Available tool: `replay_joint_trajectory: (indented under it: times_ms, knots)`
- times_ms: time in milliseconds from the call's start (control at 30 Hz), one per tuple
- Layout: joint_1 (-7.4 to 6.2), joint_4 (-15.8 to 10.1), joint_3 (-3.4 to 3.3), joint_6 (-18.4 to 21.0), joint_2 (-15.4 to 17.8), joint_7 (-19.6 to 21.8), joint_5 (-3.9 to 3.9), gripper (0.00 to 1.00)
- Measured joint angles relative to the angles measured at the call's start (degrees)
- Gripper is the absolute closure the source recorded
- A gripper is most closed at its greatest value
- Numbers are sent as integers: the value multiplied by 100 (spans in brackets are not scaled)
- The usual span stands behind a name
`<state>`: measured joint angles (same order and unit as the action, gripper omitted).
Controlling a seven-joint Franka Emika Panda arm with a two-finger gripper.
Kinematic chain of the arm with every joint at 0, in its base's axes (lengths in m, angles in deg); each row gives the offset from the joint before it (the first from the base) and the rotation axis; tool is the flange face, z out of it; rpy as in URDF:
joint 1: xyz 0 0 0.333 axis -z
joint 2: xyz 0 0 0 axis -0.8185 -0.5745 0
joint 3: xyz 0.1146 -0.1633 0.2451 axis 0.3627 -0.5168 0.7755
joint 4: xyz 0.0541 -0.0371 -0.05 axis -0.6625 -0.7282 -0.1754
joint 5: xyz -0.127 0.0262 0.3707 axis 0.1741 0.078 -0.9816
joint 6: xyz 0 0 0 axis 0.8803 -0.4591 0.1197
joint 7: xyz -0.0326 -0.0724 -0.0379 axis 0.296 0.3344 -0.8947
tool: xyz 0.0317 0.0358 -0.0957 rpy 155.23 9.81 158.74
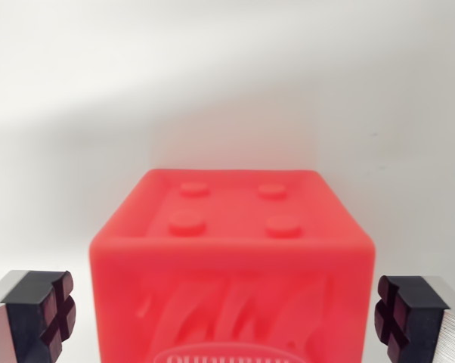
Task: Destack cube
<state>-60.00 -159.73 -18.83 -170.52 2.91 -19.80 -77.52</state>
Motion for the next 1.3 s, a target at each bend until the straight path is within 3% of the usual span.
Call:
replay_joint_trajectory:
  times_ms: [767,1300]
  knots:
    - [-42,-200,-59,645,856,20,36,0]
    - [-76,-220,-106,1410,1649,61,105,0]
